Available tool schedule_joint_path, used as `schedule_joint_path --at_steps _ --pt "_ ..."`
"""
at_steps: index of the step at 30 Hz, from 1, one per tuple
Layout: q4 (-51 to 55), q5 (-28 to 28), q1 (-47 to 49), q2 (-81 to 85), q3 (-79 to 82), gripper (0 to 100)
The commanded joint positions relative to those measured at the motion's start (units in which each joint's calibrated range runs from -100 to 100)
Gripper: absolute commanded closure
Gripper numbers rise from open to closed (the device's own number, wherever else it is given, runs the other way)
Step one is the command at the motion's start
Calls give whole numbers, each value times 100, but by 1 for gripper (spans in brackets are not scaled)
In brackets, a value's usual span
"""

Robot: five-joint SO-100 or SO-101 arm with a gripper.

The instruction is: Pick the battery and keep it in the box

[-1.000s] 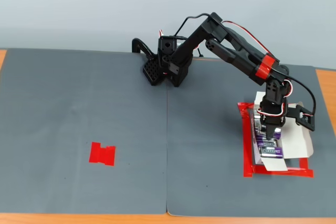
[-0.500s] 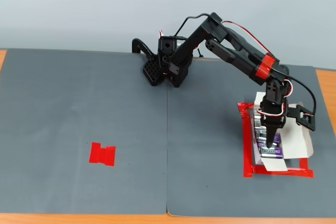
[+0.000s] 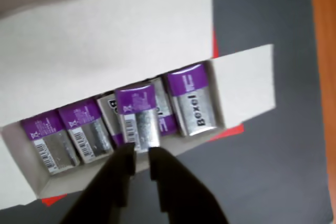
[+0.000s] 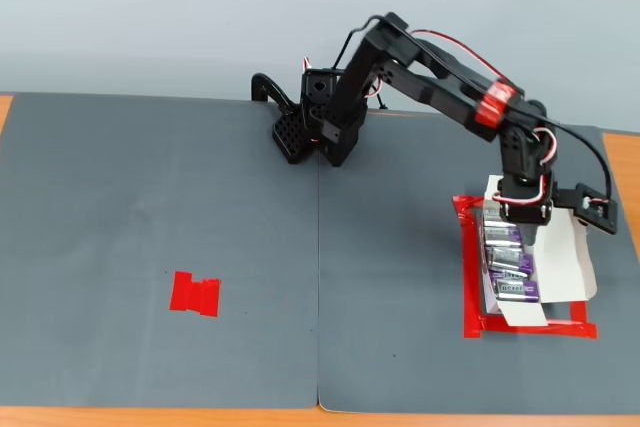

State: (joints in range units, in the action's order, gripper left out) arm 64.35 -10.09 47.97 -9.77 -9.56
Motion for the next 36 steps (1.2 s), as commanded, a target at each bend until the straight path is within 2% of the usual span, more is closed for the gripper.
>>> schedule_joint_path --at_steps 1,6,17,26,36 --pt "127 318 -273 761 -161 98" --pt "518 568 -698 1312 -161 98" --pt "926 563 -2153 2787 201 98" --pt "856 568 -3264 4432 2191 98" --pt "596 532 -4010 6204 4615 98"
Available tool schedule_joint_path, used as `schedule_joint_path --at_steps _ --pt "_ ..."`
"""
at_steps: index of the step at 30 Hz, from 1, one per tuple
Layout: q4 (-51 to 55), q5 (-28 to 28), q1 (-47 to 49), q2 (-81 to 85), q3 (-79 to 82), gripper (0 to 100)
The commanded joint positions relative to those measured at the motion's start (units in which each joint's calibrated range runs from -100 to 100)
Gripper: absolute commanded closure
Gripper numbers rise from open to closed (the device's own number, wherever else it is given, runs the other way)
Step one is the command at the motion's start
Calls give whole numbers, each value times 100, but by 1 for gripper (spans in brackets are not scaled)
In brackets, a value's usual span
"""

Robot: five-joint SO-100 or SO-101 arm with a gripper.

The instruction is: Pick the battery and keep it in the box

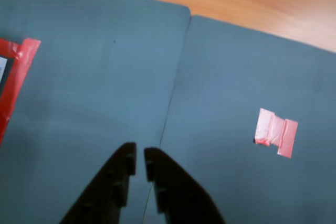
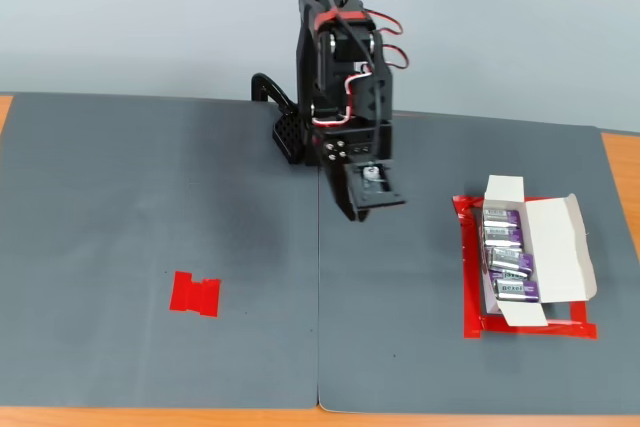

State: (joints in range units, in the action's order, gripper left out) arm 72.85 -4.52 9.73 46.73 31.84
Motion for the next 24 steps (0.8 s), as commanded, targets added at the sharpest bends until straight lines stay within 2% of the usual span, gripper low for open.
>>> schedule_joint_path --at_steps 1,7,24 --pt "-402 -25 -260 740 756 98" --pt "-1079 -4 -410 1876 2266 98" --pt "-1087 12 -380 3988 4736 98"
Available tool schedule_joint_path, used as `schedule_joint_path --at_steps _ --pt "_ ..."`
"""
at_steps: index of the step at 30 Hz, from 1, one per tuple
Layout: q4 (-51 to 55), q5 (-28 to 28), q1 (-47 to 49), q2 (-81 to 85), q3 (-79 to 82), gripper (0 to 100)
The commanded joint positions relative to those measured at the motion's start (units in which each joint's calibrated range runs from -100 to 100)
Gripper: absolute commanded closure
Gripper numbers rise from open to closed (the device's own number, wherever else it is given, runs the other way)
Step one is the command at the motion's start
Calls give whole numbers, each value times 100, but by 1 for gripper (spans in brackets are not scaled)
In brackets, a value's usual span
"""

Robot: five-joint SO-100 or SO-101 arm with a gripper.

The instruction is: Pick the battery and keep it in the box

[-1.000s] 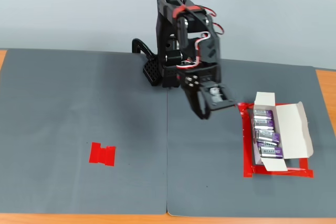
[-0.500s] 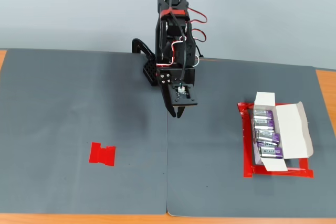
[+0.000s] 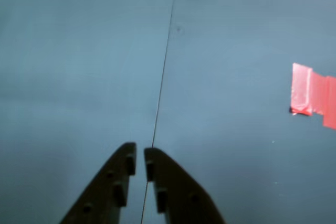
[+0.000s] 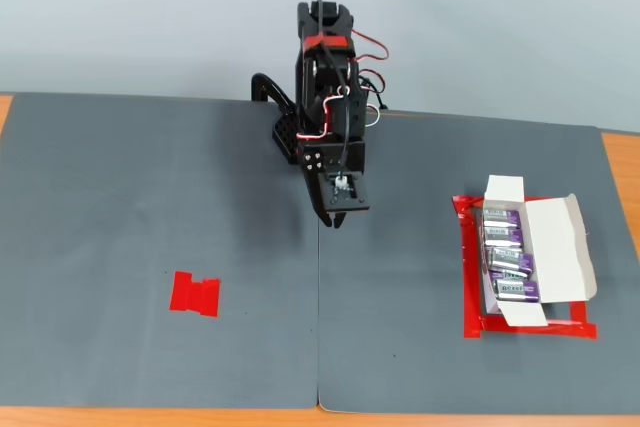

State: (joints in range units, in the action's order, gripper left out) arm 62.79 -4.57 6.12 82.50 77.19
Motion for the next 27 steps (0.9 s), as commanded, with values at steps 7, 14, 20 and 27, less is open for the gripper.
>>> schedule_joint_path --at_steps 7,14,20,27 --pt "-29 11 -11 1733 1178 98" --pt "-55 22 -4 1691 1738 98" --pt "231 173 -41 1691 1829 98" --pt "535 527 -48 1699 1738 98"
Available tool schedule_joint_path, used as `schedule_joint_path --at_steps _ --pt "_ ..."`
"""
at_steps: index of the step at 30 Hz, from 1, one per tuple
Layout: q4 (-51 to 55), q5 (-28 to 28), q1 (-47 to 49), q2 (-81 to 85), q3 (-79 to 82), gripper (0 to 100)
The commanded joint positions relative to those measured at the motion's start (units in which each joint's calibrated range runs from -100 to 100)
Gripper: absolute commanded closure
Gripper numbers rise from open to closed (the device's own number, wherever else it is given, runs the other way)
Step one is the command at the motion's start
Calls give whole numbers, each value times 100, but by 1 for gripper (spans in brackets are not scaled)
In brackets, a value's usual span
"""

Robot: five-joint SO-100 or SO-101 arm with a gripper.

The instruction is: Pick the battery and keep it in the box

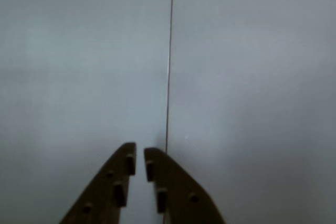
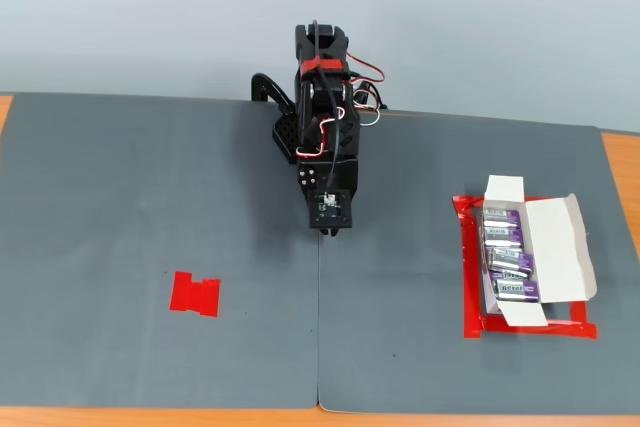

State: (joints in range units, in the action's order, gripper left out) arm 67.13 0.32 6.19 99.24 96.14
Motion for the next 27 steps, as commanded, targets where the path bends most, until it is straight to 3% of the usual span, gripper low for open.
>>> schedule_joint_path --at_steps 1,10,27 --pt "249 33 -26 26 -175 98" --pt "778 54 -11 26 -328 98" --pt "778 54 -11 9 -365 98"
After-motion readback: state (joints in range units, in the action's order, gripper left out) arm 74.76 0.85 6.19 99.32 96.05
